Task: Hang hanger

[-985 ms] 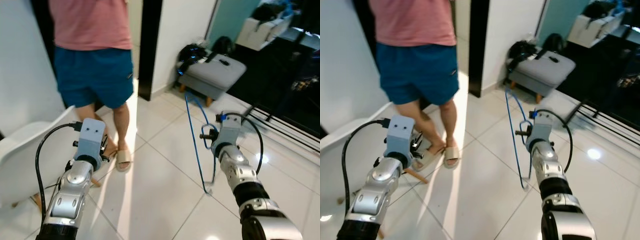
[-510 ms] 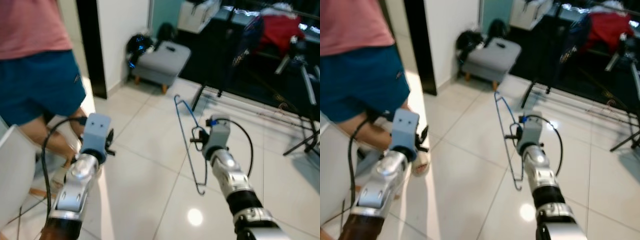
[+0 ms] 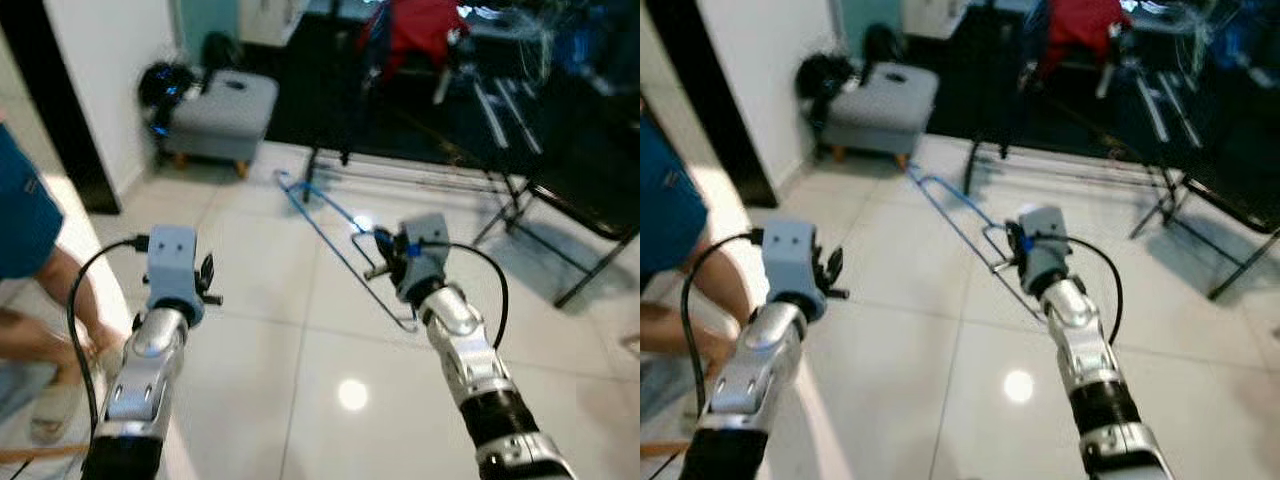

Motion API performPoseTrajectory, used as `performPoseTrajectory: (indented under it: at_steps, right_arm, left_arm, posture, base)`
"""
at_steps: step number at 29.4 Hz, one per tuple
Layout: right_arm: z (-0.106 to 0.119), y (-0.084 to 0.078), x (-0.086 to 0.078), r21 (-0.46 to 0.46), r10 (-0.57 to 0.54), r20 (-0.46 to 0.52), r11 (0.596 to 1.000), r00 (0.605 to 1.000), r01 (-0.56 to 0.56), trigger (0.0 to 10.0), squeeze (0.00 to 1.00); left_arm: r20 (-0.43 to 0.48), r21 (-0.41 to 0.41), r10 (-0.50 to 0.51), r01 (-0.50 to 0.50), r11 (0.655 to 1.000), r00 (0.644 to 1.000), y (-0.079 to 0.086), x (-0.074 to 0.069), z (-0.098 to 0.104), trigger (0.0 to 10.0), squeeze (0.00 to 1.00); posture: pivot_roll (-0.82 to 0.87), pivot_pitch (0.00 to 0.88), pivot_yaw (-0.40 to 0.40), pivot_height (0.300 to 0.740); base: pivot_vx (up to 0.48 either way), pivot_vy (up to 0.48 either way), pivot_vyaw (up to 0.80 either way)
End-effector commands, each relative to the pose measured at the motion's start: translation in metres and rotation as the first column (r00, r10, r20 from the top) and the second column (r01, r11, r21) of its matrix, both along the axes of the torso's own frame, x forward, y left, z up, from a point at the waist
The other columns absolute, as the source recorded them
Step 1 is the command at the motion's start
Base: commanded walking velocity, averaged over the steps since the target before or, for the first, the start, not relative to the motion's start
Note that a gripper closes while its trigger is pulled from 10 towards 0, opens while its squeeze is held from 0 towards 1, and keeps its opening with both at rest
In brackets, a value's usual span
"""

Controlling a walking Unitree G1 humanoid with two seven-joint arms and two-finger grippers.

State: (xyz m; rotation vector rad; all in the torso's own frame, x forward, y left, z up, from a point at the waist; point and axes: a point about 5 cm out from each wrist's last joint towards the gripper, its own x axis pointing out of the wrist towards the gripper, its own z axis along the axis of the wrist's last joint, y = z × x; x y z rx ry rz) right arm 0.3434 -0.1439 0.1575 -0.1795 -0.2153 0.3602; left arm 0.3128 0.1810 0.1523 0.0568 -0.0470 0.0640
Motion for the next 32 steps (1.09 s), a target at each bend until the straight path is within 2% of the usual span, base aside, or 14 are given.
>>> performPoseTrajectory:
  at_steps: [1, 3, 4, 5, 11, 15, 20, 21, 27, 29, 32]
  right_arm:
    - [-0.003, 0.001, -0.002, 0.027, 0.005, -0.013, 1.000, 1.000, -0.005, 10.0, 0.00]
    - [-0.004, 0.002, -0.003, 0.026, -0.005, -0.012, 1.000, 1.000, 0.006, 10.0, 0.00]
    - [-0.004, 0.002, -0.003, 0.026, -0.005, -0.012, 1.000, 1.000, 0.006, 10.0, 0.00]
    - [-0.007, 0.001, -0.004, 0.025, -0.015, -0.021, 1.000, 1.000, 0.016, 10.0, 0.00]
    - [-0.010, 0.000, -0.005, 0.049, -0.031, -0.046, 0.998, 0.998, 0.033, 10.0, 0.00]
    - [-0.015, 0.003, -0.009, 0.048, 0.004, -0.079, 0.999, 0.997, 0.000, 10.0, 0.00]
    - [-0.021, 0.005, -0.009, 0.027, 0.022, -0.108, 0.999, 0.994, -0.019, 10.0, 0.00]
    - [-0.021, 0.006, -0.010, 0.023, 0.026, -0.111, 0.999, 0.993, -0.024, 10.0, 0.00]
    - [-0.021, 0.006, -0.010, 0.028, 0.025, -0.112, 0.999, 0.993, -0.022, 10.0, 0.00]
    - [-0.020, 0.006, -0.012, 0.036, 0.024, -0.111, 0.999, 0.994, -0.020, 10.0, 0.00]
    - [-0.019, 0.006, -0.012, 0.039, 0.023, -0.108, 0.999, 0.994, -0.019, 10.0, 0.00]
  left_arm:
    - [0.006, -0.019, 0.030, -0.030, 0.999, 1.000, 0.007, -0.002, 0.001, 10.0, 0.00]
    - [0.007, -0.005, 0.035, -0.035, 0.999, 0.999, 0.007, -0.001, 0.000, 10.0, 0.00]
    - [0.007, -0.005, 0.035, -0.035, 0.999, 0.999, 0.007, -0.001, 0.000, 10.0, 0.00]
    - [0.011, -0.001, 0.035, -0.035, 0.999, 0.999, 0.007, -0.003, 0.000, 10.0, 0.00]
    - [0.019, -0.019, 0.012, -0.011, 1.000, 1.000, 0.002, -0.004, 0.000, 10.0, 0.00]
    - [0.046, -0.013, -0.075, 0.076, 0.997, 0.996, -0.010, -0.006, 0.005, 10.0, 0.00]
    - [0.052, -0.002, -0.118, 0.118, 0.993, 0.992, -0.018, -0.005, 0.005, 10.0, 0.00]
    - [0.057, -0.030, -0.130, 0.132, 0.991, 0.990, -0.019, -0.005, 0.006, 10.0, 0.00]
    - [0.072, -0.074, -0.146, 0.151, 0.986, 0.987, -0.021, -0.005, 0.008, 10.0, 0.00]
    - [0.081, -0.116, -0.141, 0.150, 0.982, 0.987, -0.021, -0.005, 0.009, 10.0, 0.00]
    - [0.084, -0.124, -0.136, 0.145, 0.982, 0.987, -0.020, -0.004, 0.010, 10.0, 0.00]
  posture:
    - [0.01, 0.141, -0.074, 0.740]
    - [0.01, 0.170, -0.079, 0.740]
    - [0.01, 0.170, -0.079, 0.740]
    - [0.01, 0.133, -0.071, 0.740]
    - [0.00, 0.161, -0.078, 0.740]
    - [0.00, 0.142, -0.080, 0.740]
    - [0.00, 0.158, -0.083, 0.740]
    - [-0.01, 0.136, -0.078, 0.740]
    - [-0.01, 0.154, -0.080, 0.740]
    - [-0.02, 0.134, -0.075, 0.740]
    - [-0.02, 0.132, -0.071, 0.740]
  base:
    - [0.000, 0.000, 0.00]
    - [0.000, 0.000, 0.00]
    - [0.000, 0.000, 0.00]
    - [0.000, 0.000, 0.00]
    - [0.000, 0.000, 0.00]
    - [0.000, 0.000, 0.00]
    - [0.000, 0.000, 0.00]
    - [0.000, 0.000, 0.00]
    - [0.000, 0.000, 0.00]
    - [0.285, 0.000, 0.00]
    - [0.316, 0.000, 0.00]
